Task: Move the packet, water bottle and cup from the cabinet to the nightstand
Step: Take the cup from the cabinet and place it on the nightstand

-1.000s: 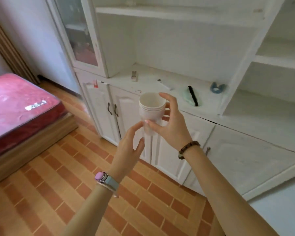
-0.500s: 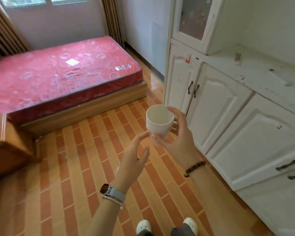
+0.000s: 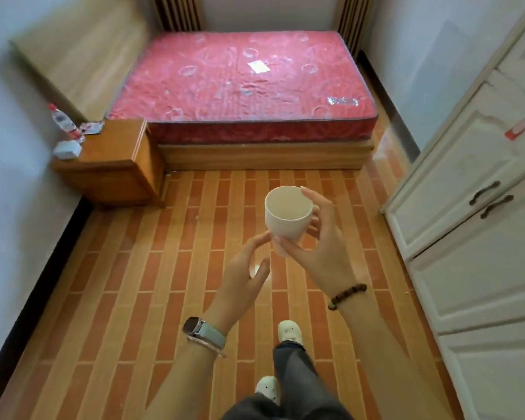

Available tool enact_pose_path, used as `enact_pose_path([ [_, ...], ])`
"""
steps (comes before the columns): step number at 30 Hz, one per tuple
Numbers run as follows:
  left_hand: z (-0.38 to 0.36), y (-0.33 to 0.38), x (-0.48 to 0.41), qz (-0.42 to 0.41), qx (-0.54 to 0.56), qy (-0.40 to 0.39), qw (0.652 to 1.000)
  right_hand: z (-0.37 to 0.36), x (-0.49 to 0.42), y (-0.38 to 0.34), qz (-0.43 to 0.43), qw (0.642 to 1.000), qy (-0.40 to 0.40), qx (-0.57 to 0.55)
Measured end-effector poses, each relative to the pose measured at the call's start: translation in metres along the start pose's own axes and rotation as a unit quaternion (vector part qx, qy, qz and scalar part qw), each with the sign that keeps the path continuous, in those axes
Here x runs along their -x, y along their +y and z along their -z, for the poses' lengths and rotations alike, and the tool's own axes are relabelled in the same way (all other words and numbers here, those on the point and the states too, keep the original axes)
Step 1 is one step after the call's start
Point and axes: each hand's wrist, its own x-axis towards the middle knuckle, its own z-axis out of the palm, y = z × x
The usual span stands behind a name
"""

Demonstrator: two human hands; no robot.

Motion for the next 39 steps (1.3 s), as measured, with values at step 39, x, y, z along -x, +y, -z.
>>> enact_pose_path([
  [39, 0.246, -0.181, -0.317, 0.185, 0.018, 0.285, 0.94, -0.295, -0.441, -0.002, 0.057, 0.954, -0.278, -0.1],
])
